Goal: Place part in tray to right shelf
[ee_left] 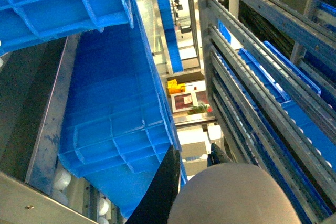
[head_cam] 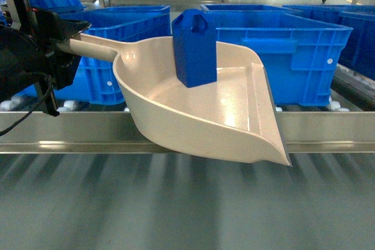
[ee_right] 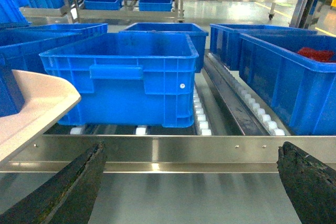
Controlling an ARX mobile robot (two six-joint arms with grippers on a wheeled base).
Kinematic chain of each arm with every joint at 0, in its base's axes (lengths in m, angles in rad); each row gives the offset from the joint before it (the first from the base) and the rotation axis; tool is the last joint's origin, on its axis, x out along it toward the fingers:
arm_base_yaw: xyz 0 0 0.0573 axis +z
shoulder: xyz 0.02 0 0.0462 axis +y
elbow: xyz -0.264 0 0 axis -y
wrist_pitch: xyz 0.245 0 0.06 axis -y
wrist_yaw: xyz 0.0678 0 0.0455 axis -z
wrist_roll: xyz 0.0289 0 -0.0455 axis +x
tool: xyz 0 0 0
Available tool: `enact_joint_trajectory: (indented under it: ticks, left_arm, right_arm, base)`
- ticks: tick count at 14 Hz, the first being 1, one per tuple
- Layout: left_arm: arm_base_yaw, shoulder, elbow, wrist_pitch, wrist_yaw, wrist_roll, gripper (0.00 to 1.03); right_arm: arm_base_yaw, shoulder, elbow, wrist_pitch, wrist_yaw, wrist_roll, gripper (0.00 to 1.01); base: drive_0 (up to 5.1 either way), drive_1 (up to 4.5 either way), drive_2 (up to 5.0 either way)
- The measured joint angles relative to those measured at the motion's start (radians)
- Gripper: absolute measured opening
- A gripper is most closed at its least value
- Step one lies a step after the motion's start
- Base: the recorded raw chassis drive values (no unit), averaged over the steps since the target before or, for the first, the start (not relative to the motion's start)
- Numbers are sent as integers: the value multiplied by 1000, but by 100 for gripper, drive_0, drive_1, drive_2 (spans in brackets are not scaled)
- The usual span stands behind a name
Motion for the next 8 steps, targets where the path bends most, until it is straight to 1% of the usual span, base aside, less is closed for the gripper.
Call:
enact_joint_trajectory:
  ticks: [8]
  left_arm:
    - [0,0,0,0,0,0,13]
  right_arm:
    - [0,0,0,0,0,0,98]
  base:
    - [0,0,0]
